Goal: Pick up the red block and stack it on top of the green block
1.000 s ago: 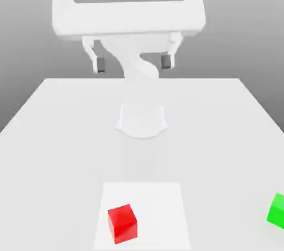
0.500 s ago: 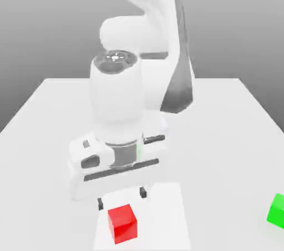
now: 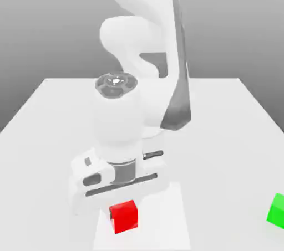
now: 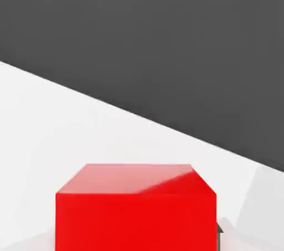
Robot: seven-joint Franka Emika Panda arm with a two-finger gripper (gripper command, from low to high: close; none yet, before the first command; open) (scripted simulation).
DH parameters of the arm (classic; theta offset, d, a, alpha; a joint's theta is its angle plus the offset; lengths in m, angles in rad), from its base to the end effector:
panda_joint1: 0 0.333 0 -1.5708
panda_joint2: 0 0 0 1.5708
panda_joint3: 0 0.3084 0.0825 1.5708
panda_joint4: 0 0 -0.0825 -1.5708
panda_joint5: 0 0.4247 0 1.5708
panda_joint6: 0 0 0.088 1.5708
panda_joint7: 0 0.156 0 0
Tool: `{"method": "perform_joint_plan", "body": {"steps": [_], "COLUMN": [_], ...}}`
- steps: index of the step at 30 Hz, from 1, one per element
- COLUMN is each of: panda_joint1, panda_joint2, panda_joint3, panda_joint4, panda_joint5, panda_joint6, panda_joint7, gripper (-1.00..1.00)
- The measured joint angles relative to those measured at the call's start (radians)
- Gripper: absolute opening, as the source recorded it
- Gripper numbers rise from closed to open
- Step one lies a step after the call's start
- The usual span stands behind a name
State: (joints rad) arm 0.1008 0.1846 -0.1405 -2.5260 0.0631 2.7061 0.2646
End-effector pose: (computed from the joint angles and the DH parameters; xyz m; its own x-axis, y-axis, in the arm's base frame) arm 0.4772 -0.0243 0.1142 0.9362 -0.3515 -0.0021 -0.3515 -0.9362 -0.0002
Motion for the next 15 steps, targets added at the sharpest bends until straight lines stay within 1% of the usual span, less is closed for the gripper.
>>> {"method": "perform_joint_plan", "body": {"steps": [11, 13, 15], "panda_joint1": [0.278, 0.340, 0.376], "panda_joint2": [0.021, 0.086, 0.165], "panda_joint3": [0.275, 0.311, 0.309], "panda_joint4": [0.143, 0.186, 0.207], "panda_joint5": [-0.110, -0.151, -0.187], "panda_joint6": [-0.125, -0.104, -0.047], "panda_joint7": [-0.068, -0.069, -0.055], "gripper": [-1.00, -1.00, -1.00]}}
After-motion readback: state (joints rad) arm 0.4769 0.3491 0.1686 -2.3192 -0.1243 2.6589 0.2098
